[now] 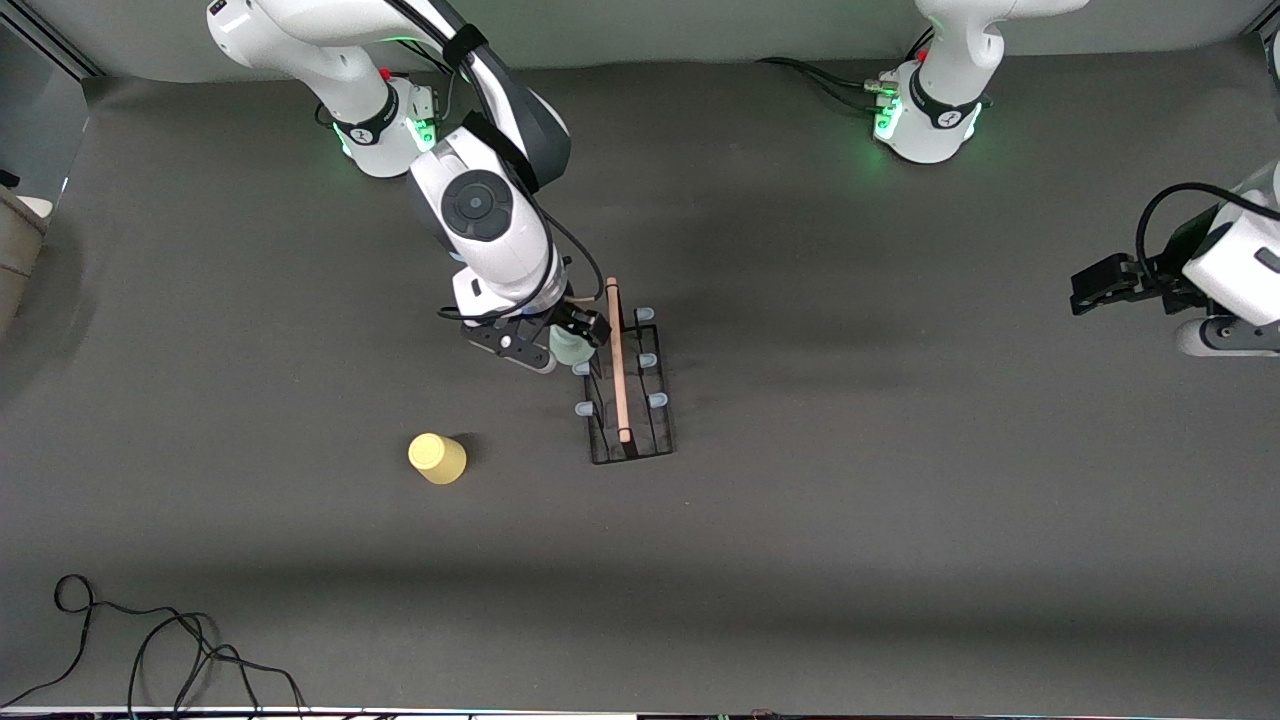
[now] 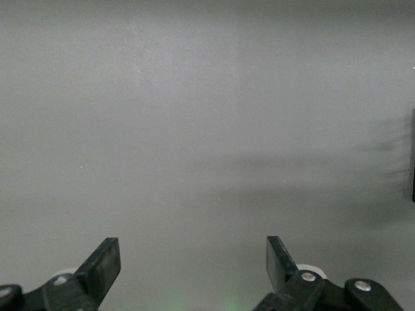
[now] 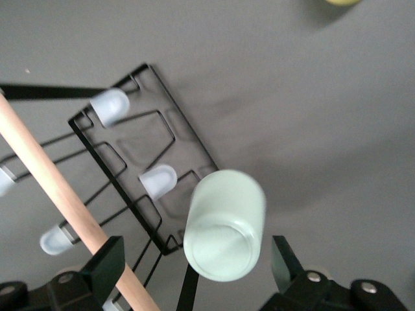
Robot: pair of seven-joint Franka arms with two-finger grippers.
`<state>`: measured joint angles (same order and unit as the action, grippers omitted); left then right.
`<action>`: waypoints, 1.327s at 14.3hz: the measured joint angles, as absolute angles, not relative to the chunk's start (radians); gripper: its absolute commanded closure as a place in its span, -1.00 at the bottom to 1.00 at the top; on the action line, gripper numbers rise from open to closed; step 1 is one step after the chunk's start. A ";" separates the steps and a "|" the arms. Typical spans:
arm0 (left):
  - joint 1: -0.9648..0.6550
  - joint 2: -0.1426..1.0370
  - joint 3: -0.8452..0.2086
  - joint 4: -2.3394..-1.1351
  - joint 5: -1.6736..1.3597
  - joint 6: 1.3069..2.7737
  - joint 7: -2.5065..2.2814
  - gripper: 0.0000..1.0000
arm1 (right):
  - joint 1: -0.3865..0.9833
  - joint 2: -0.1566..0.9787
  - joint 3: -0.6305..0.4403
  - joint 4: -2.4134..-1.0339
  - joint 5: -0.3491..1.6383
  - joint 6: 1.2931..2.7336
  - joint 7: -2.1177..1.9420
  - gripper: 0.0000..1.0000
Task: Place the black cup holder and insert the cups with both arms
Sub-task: 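Place the green cup onto a rack peg with the right gripper, then move the right gripper to the yellow cup and grasp it, then carry the yellow cup to the rack and place it on a peg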
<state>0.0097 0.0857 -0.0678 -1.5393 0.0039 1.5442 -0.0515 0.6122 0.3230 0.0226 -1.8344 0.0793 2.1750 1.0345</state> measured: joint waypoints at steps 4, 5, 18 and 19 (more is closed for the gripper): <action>0.010 0.087 -0.067 -1.536 0.004 1.544 -0.052 -1.00 | 0.606 0.317 -0.123 -1.805 0.079 2.113 0.724 -1.00; 0.010 0.086 -0.067 -1.535 0.004 1.544 -0.052 -1.00 | 0.600 0.318 -0.159 -1.805 0.079 2.113 0.647 -1.00; 0.011 0.060 -0.064 -1.531 0.004 1.544 -0.052 -1.00 | 0.437 0.598 -0.182 -1.803 0.081 2.429 0.342 -0.99; 0.011 0.060 -0.064 -1.531 0.004 1.545 -0.052 -1.00 | 0.438 0.606 -0.180 -1.802 0.086 2.433 0.342 -0.73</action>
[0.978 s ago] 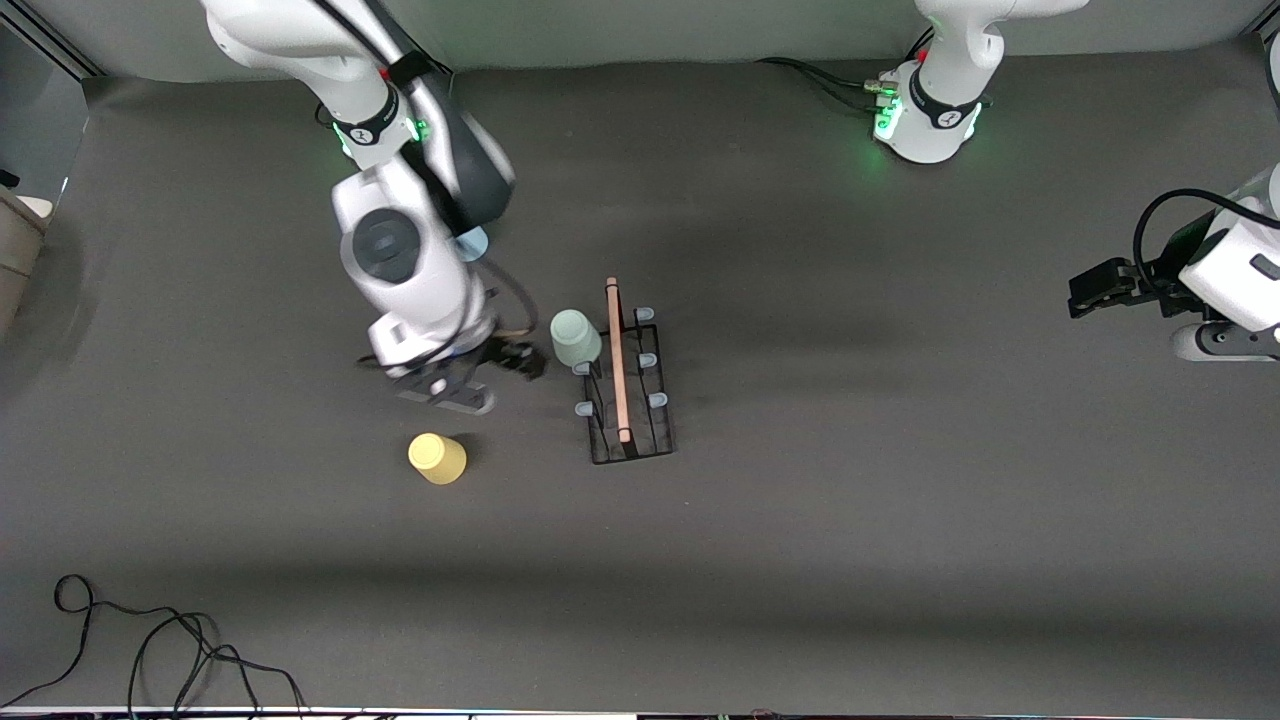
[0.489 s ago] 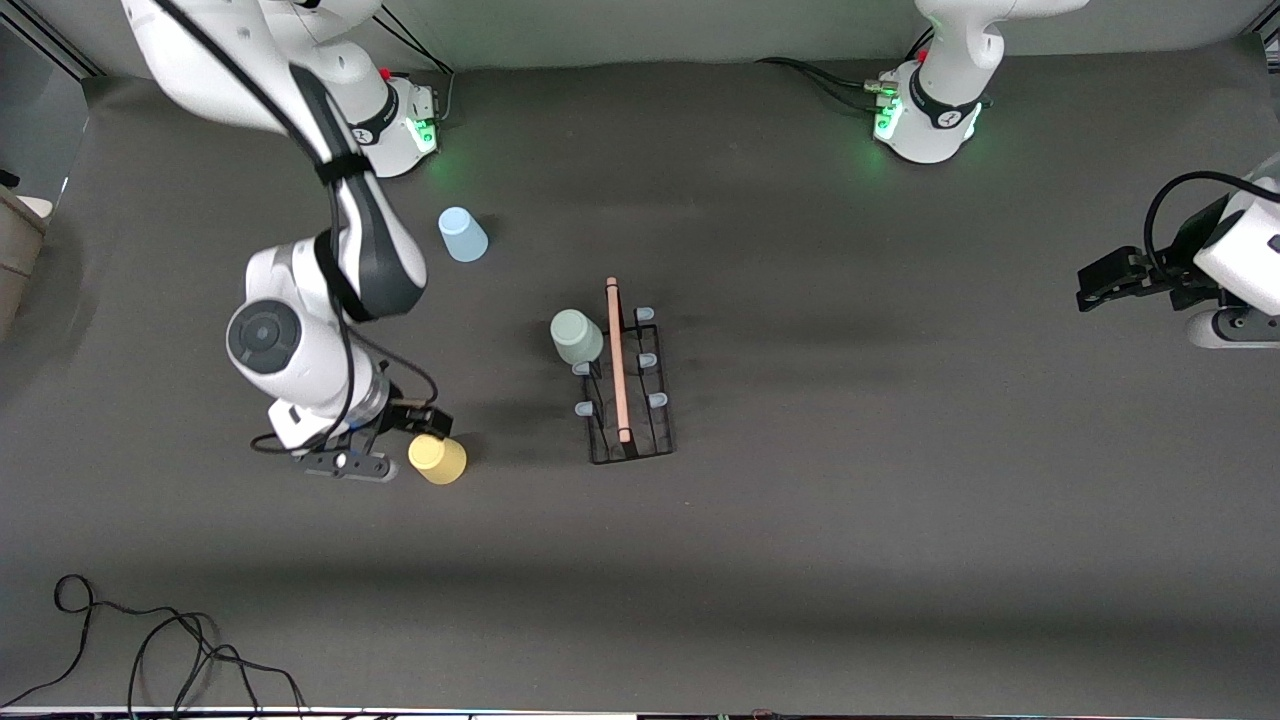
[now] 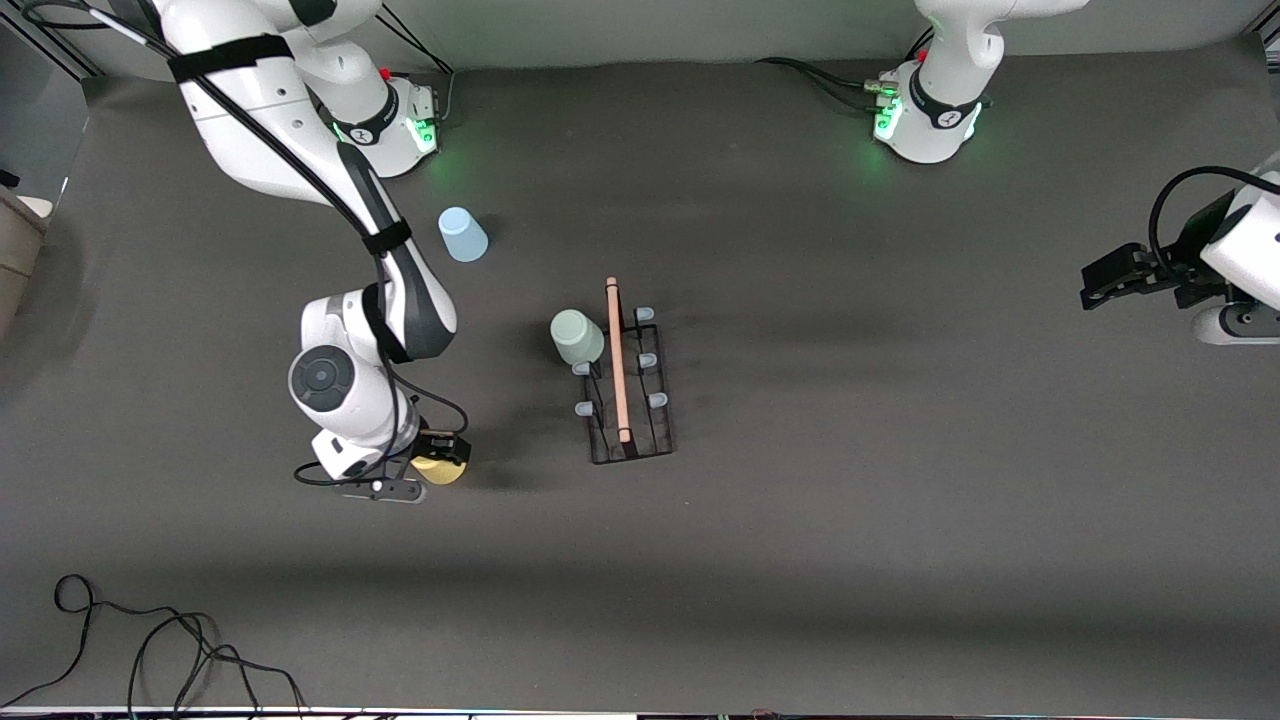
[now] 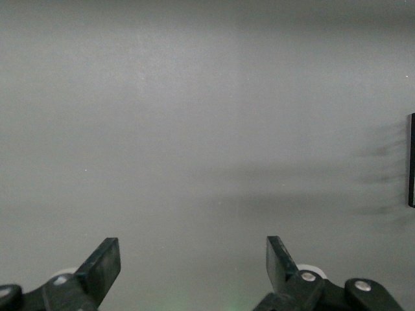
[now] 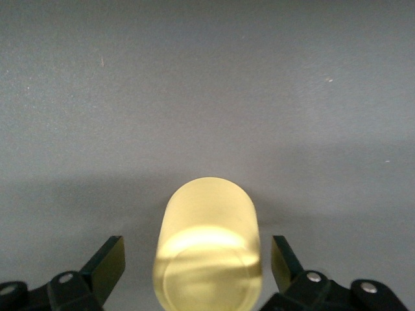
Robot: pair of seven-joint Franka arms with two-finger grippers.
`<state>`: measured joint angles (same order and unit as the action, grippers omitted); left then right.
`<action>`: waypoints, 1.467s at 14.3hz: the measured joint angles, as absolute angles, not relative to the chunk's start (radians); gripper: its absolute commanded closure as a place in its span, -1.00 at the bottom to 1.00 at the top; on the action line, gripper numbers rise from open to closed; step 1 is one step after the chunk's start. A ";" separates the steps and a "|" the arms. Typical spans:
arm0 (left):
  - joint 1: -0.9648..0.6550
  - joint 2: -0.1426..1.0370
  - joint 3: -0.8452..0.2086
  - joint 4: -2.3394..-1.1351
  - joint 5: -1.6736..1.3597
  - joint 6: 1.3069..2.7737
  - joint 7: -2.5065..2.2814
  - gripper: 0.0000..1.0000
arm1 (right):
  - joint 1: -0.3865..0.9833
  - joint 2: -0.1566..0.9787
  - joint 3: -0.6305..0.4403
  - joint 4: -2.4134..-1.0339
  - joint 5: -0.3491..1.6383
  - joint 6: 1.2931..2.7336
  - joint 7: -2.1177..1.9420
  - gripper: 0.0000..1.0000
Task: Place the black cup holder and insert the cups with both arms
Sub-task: 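Carry the yellow cup to the rack and place it on a peg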
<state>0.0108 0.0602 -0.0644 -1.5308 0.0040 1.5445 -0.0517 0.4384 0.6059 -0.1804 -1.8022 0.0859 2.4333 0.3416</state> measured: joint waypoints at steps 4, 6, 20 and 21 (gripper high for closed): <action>0.011 0.060 -0.064 -1.531 0.004 1.544 -0.052 -1.00 | 0.438 0.610 -0.179 -1.794 0.091 2.433 0.342 1.00; 0.011 0.060 -0.064 -1.531 0.004 1.544 -0.052 -1.00 | 0.438 0.605 -0.179 -1.785 0.093 2.431 0.342 1.00; 0.011 0.060 -0.062 -1.531 0.004 1.544 -0.052 -1.00 | 0.685 0.487 -0.158 -1.507 0.177 2.021 0.848 1.00; 0.011 0.060 -0.062 -1.531 0.004 1.544 -0.052 -1.00 | 0.696 0.506 -0.159 -1.494 0.177 2.026 0.870 1.00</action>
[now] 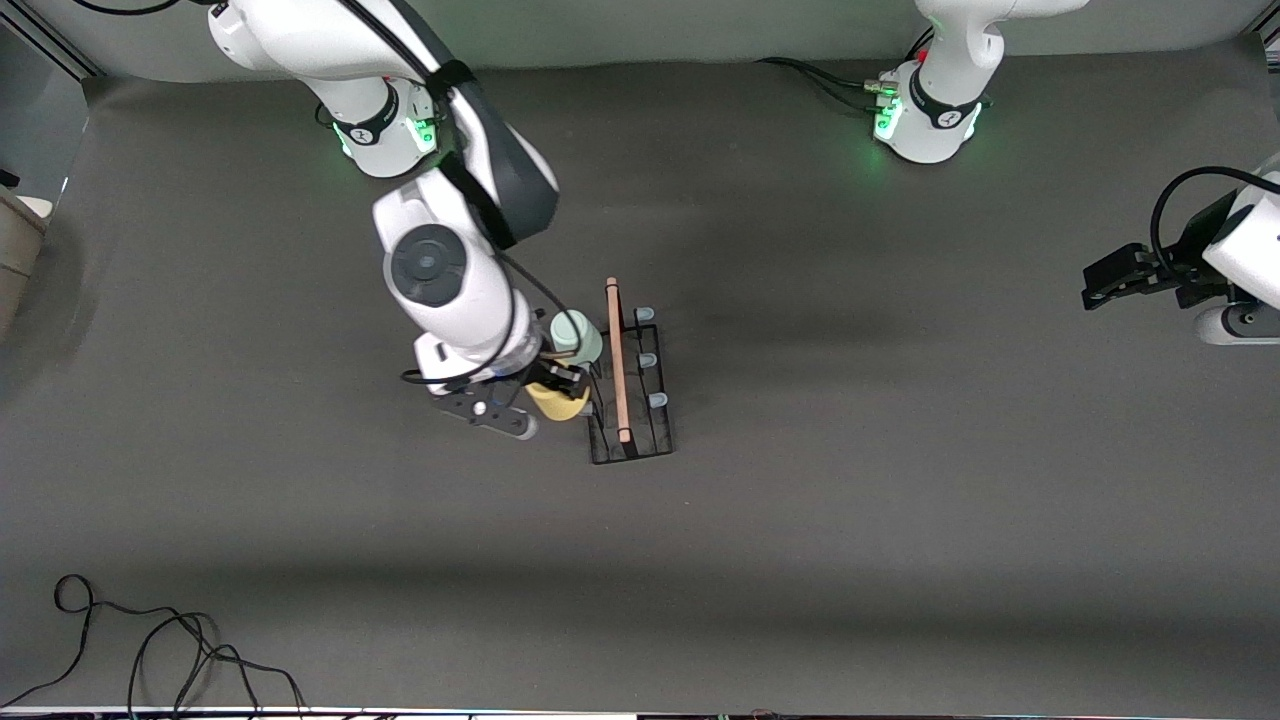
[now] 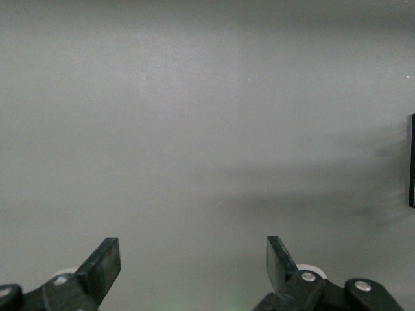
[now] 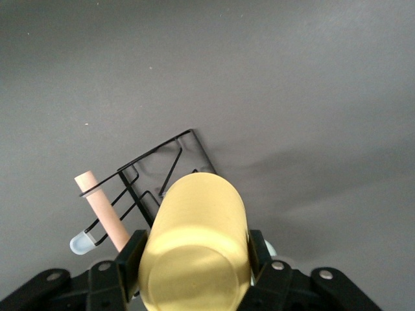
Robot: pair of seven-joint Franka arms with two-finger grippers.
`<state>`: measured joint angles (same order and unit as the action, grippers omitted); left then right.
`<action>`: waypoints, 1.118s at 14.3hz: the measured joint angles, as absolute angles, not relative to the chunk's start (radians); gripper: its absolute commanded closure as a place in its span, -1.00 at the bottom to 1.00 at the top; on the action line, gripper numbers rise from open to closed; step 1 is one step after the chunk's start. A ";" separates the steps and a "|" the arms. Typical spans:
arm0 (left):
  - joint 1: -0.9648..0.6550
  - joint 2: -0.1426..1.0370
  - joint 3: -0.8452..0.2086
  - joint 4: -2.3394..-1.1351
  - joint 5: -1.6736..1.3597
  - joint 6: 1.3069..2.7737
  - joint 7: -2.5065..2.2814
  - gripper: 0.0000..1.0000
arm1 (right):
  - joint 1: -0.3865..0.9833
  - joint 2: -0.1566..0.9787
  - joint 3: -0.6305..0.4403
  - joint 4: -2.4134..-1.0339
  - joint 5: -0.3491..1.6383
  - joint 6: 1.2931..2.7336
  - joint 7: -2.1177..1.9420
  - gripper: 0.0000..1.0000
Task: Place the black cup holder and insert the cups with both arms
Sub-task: 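Carry the yellow cup to the rack and place it on a peg, then open the right gripper and withdraw it from the rack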
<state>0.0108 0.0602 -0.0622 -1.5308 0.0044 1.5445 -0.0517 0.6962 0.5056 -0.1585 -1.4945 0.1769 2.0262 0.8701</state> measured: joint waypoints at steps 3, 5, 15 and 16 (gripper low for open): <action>0.011 0.060 -0.062 -1.531 0.004 1.544 -0.052 -1.00 | 0.710 0.558 -0.158 -1.471 0.177 2.073 0.902 1.00; 0.011 0.060 -0.062 -1.531 0.004 1.544 -0.052 -1.00 | 0.711 0.585 -0.159 -1.467 0.177 2.102 0.902 0.75; 0.011 0.060 -0.061 -1.531 0.004 1.544 -0.052 -1.00 | 0.707 0.631 -0.176 -1.435 0.177 2.145 0.898 -0.99; 0.011 0.060 -0.061 -1.531 0.004 1.544 -0.052 -1.00 | 0.695 0.615 -0.181 -1.424 0.177 2.106 0.878 -0.99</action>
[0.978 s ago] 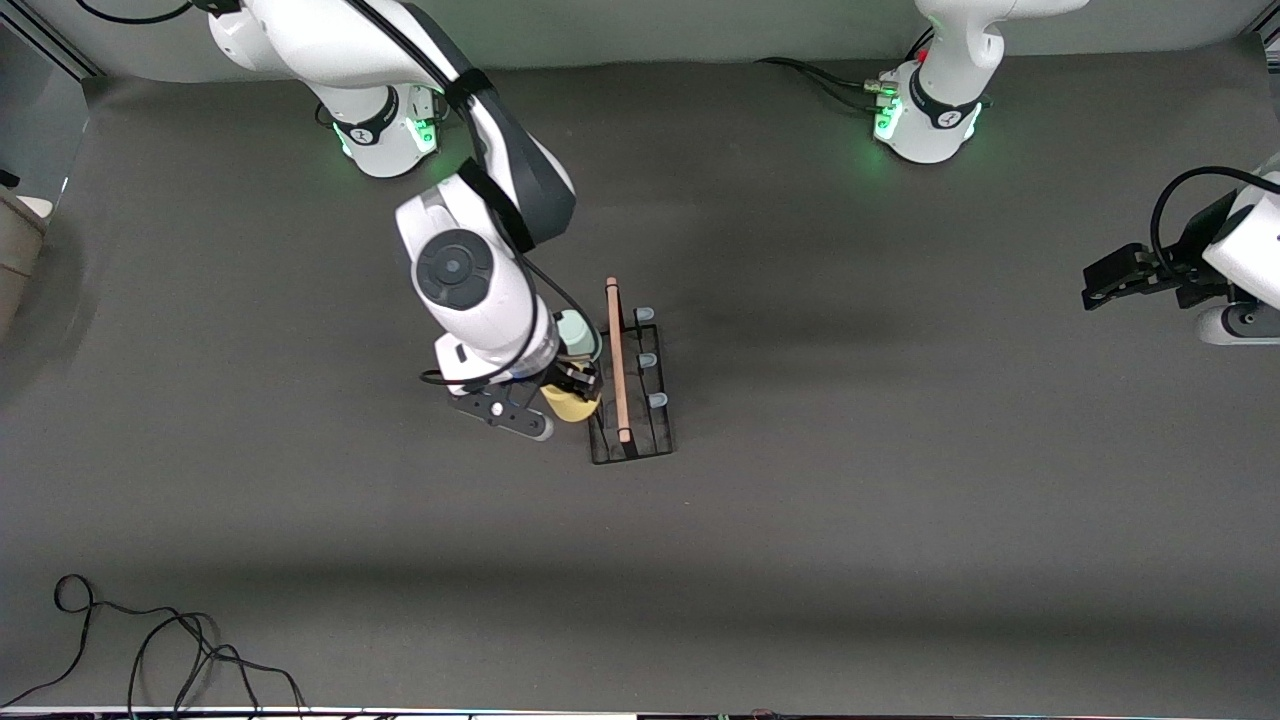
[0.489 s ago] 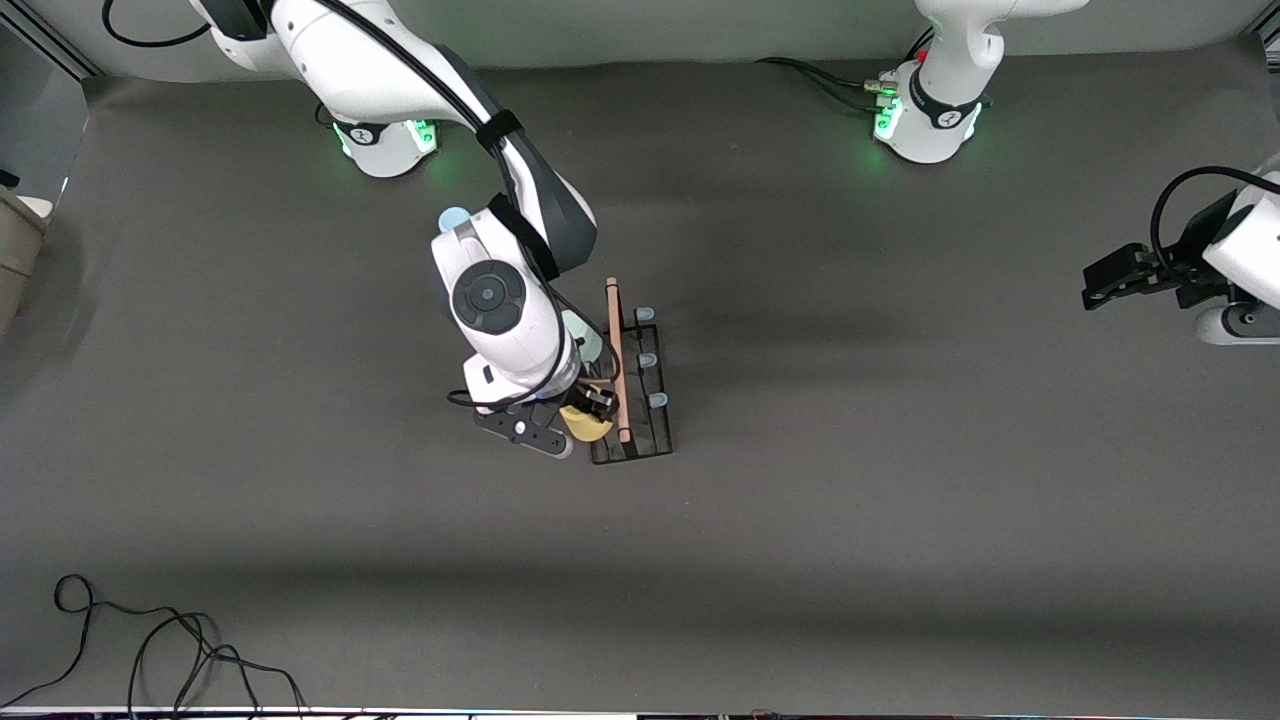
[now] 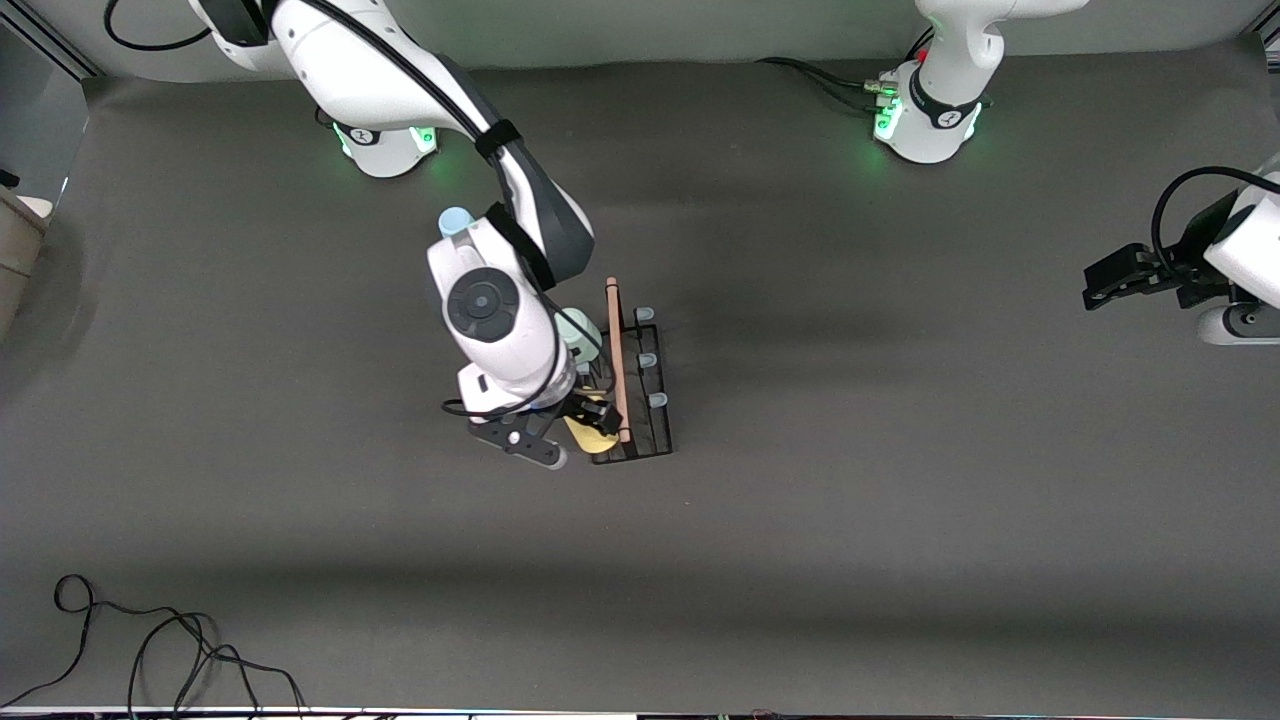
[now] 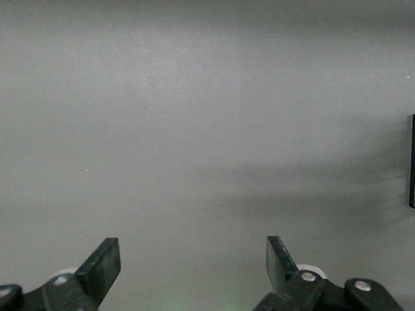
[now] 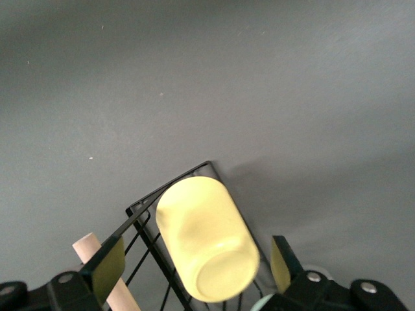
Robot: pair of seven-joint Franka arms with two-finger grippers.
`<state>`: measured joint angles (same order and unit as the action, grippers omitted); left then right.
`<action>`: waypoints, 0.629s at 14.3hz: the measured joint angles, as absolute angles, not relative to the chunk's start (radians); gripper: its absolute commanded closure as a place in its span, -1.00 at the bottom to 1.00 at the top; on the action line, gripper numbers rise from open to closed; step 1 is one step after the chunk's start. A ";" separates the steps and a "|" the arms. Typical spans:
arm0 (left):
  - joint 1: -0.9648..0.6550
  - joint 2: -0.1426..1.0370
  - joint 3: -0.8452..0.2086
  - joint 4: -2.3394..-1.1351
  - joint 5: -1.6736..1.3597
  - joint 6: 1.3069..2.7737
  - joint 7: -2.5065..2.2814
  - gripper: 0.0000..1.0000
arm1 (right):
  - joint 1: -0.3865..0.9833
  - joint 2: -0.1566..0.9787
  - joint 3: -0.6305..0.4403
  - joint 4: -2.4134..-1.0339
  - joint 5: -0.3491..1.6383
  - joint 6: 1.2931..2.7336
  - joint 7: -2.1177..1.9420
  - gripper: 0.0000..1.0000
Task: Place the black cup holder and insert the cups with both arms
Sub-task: 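Open the right gripper and withdraw it from the rack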
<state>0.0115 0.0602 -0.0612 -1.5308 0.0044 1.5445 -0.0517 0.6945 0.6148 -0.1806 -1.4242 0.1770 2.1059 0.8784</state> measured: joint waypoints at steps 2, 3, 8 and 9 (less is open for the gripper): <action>0.012 0.060 -0.061 -1.531 0.004 1.544 -0.052 -1.00 | 0.648 0.557 -0.186 -1.407 0.177 1.994 0.807 -0.99; 0.012 0.060 -0.061 -1.531 0.004 1.544 -0.052 -1.00 | 0.615 0.518 -0.188 -1.399 0.177 1.925 0.765 -0.99; 0.012 0.060 -0.061 -1.531 0.004 1.544 -0.052 -1.00 | 0.435 0.320 -0.196 -1.398 0.177 1.593 0.517 -0.99; 0.012 0.060 -0.061 -1.530 0.004 1.544 -0.052 -1.00 | 0.410 0.290 -0.210 -1.398 0.177 1.547 0.471 -0.99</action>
